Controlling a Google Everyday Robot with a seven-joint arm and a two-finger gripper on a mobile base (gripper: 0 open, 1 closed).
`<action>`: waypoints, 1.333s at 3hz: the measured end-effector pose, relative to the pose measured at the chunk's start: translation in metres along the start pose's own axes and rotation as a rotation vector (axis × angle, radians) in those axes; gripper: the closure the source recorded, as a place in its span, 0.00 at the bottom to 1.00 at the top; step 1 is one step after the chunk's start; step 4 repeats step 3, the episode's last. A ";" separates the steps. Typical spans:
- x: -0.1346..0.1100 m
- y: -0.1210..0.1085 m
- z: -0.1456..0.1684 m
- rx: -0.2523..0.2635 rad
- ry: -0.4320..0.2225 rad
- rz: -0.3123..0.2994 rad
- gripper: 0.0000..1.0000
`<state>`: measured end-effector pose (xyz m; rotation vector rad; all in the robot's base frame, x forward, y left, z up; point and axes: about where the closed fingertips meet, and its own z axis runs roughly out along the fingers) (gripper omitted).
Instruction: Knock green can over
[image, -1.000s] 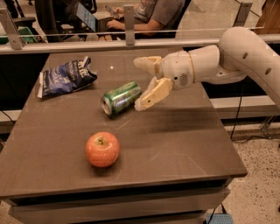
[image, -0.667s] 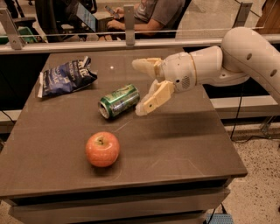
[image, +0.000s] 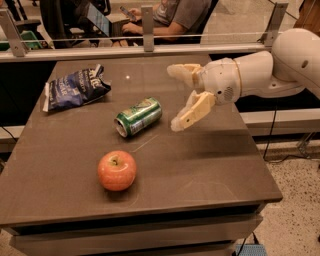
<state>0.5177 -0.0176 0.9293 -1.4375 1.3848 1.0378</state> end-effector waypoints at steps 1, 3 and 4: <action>0.011 -0.022 -0.037 0.067 0.034 -0.025 0.00; 0.019 -0.045 -0.083 0.145 0.066 -0.040 0.00; 0.019 -0.045 -0.083 0.145 0.066 -0.040 0.00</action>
Offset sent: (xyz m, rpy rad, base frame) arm 0.0686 -0.1414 0.0054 -0.1005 -0.1031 -0.2127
